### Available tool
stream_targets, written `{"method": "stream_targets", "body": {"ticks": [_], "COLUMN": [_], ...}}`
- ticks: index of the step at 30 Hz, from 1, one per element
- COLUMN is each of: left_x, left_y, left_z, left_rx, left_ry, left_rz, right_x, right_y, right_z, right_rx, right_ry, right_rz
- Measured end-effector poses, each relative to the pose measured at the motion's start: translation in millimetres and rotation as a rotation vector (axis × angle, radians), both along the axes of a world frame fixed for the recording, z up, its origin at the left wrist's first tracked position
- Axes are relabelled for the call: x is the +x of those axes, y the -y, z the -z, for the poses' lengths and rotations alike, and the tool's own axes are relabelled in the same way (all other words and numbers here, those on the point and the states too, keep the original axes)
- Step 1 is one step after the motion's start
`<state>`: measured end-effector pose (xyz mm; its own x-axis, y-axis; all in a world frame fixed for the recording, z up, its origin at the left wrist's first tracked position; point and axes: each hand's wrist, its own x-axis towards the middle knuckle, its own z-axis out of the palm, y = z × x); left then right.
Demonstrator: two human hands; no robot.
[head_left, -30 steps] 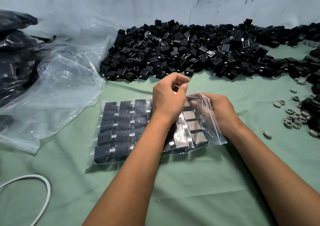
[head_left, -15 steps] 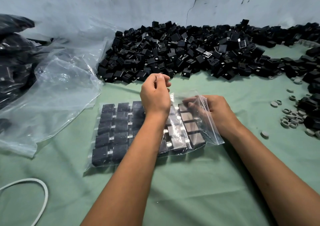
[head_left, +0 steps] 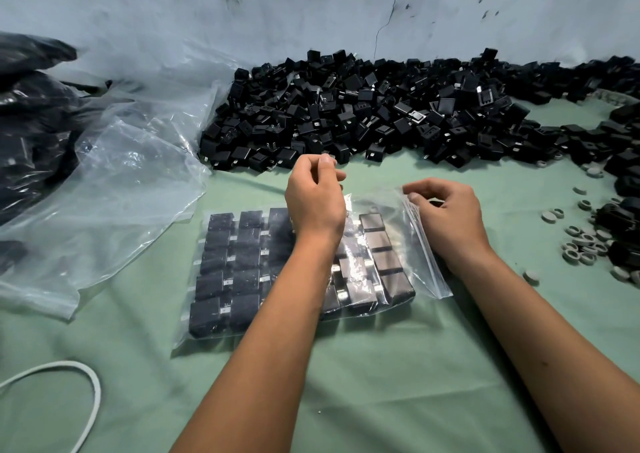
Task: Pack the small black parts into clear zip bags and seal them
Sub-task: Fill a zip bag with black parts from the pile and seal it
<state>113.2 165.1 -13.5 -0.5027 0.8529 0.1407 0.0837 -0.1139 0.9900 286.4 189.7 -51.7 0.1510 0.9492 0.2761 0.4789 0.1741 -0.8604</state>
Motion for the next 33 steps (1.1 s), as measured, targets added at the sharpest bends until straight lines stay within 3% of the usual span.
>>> {"method": "stream_targets", "body": {"ticks": [3,7,12,19,24,26,29,33], "left_x": [-1,-1,-3,-4,-4,-4,-4,-1], "left_y": [0,0,-3,-3,-4,-4,-4,0], "left_z": [-1,-1,1,2,4,4,5,9], "left_rx": [-0.002,0.004,0.024,0.026,0.035,0.033,0.015,0.056], "left_ry": [0.022,0.031,0.102,0.119,0.109,0.105,0.057,-0.183], "left_rz": [0.001,0.001,-0.017,-0.004,-0.006,-0.001,0.034,0.169], "right_x": [-4,-17,-29,-23,9,21,26,25], "right_y": [-26,-78,-115,-106,-63,-39,-12,5], "right_z": [-12,-25,-22,-22,-25,-25,-22,-12], "right_rx": [0.024,-0.002,-0.169,-0.112,-0.108,-0.17,-0.218,-0.154], "right_ry": [0.12,0.639,0.88,0.734,0.385,0.275,0.292,0.28], "right_rz": [0.032,-0.133,-0.244,-0.14,0.12,0.116,0.054,-0.031]}}
